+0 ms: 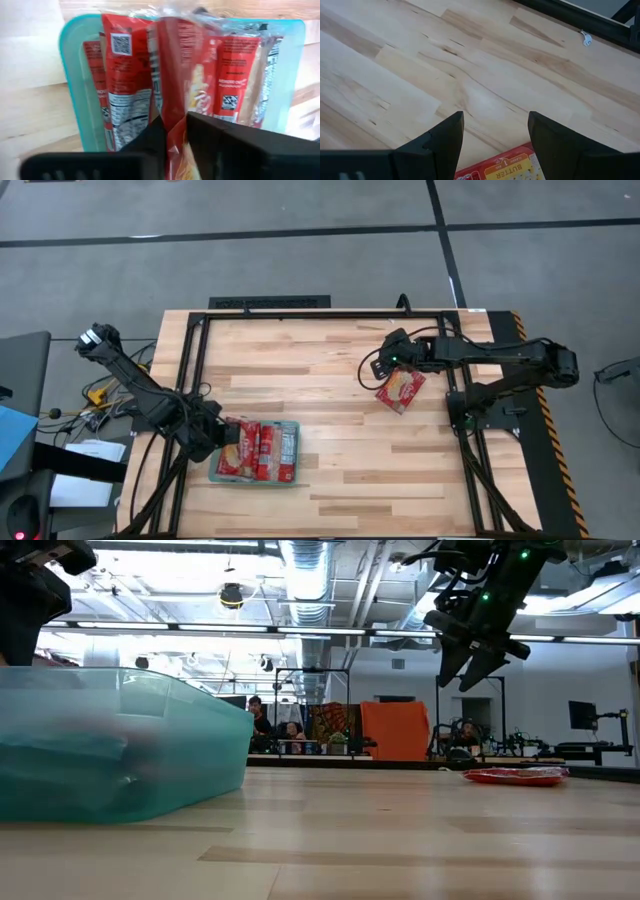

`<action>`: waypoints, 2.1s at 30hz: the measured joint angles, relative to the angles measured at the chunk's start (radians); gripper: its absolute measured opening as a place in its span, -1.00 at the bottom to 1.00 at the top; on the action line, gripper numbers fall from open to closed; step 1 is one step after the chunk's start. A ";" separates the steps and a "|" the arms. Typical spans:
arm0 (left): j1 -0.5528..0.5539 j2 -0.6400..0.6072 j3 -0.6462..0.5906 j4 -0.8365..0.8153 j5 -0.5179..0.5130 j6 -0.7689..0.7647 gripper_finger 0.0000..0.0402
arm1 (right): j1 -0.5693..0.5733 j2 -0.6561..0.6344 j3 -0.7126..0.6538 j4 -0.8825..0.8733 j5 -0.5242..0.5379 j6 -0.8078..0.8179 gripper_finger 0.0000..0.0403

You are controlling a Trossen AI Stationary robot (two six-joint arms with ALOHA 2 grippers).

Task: Sort popcorn bags into baskets
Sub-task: Put the red popcorn pack into the green bin

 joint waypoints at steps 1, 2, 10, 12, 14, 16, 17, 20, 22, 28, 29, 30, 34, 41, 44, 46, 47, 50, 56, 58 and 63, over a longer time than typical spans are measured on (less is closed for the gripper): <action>0.000 0.000 0.000 -0.006 0.001 0.001 -0.65 | 0.000 0.000 0.000 0.000 0.000 0.000 0.24; 0.000 -0.001 0.000 -0.011 0.003 0.001 -0.57 | 0.000 0.000 0.000 0.000 0.000 0.000 0.24; 0.008 -0.008 0.000 -0.036 0.052 -0.013 0.07 | 0.000 0.000 0.000 -0.001 0.000 -0.002 0.24; 0.015 -0.013 0.000 -0.043 0.061 -0.038 0.18 | 0.000 0.000 0.000 -0.001 0.000 -0.003 0.24; 0.022 -0.034 0.000 -0.065 0.073 -0.043 0.25 | 0.000 0.000 0.000 -0.001 0.000 -0.005 0.24; 0.033 -0.067 0.000 -0.078 0.068 -0.043 0.28 | 0.001 0.000 0.000 -0.007 -0.003 -0.015 0.24; 0.040 -0.088 0.000 -0.077 0.052 -0.040 0.28 | 0.001 0.000 0.000 -0.010 -0.007 -0.019 0.24; 0.073 -0.170 0.011 -0.076 -0.023 0.003 0.26 | 0.003 0.013 0.000 -0.045 -0.011 -0.016 0.24; 0.116 -0.219 0.032 -0.073 -0.079 0.045 0.24 | 0.003 0.033 -0.001 -0.118 -0.013 0.053 0.24; 0.348 -0.277 0.063 0.044 -0.193 0.257 0.20 | 0.006 0.105 -0.066 -0.251 -0.027 0.299 0.24; 0.400 -0.273 0.063 0.084 -0.181 0.309 0.20 | 0.007 0.115 -0.089 -0.246 -0.041 0.324 0.24; 0.458 -0.263 0.063 0.129 -0.156 0.369 0.20 | 0.007 0.124 -0.113 -0.236 -0.056 0.347 0.24; 0.696 -0.194 0.063 0.293 0.045 0.635 0.20 | 0.006 0.146 -0.196 -0.201 -0.108 0.447 0.24; 1.039 0.059 0.063 0.557 0.354 0.997 0.20 | 0.026 0.145 -0.271 -0.130 -0.135 0.540 0.24; 1.130 0.214 0.063 0.735 0.471 1.062 0.20 | 0.030 0.142 -0.300 -0.056 -0.135 0.542 0.24; 1.169 0.324 0.063 0.879 0.543 1.065 0.20 | 0.029 0.142 -0.315 0.012 -0.133 0.535 0.24; 1.184 0.377 0.063 0.944 0.578 1.059 0.20 | 0.029 0.142 -0.320 0.052 -0.132 0.523 0.24; 1.202 0.541 0.067 1.125 0.675 1.011 0.20 | 0.029 0.149 -0.334 0.171 -0.126 0.464 0.24; 1.178 0.806 0.156 1.247 0.788 0.971 0.20 | 0.035 0.243 -0.335 0.476 -0.146 0.269 0.24; 1.167 0.866 0.205 1.247 0.802 0.984 0.20 | 0.041 0.276 -0.333 0.607 -0.201 0.196 0.24; 1.162 0.951 0.299 1.212 0.800 0.996 0.20 | 0.037 0.318 -0.282 0.688 -0.236 0.171 0.24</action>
